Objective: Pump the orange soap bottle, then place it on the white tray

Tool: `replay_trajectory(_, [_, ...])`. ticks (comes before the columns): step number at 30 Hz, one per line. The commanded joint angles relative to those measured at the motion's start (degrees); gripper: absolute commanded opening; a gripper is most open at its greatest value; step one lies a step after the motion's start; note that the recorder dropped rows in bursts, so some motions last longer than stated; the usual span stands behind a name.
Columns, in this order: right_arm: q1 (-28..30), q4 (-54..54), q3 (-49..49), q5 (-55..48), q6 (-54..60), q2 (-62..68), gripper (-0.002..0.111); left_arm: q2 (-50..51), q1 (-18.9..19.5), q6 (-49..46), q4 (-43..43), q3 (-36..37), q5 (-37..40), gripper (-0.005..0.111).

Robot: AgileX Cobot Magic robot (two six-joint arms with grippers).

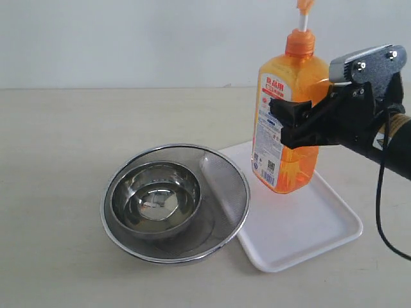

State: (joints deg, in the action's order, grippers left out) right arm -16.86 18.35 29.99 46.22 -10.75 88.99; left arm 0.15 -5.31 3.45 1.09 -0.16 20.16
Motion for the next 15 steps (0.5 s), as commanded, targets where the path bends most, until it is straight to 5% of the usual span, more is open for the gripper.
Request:
replay_trajectory(1, [-8.6, -19.6, -4.9, 14.1, 10.7, -1.8, 0.000, -0.1, 0.2, -0.1, -0.2, 0.2, -0.6, 0.005])
replay_trajectory(7, [-17.8, -36.0, -5.9, 19.3, 21.8, -0.6, 0.000, -0.1, 0.2, -0.1, -0.2, 0.2, -0.6, 0.005])
replay_trajectory(15, [-18.6, -40.0, -6.0, 21.4, 21.0, 4.0, 0.000, -0.1, 0.2, -0.1, -0.2, 0.2, -0.6, 0.005])
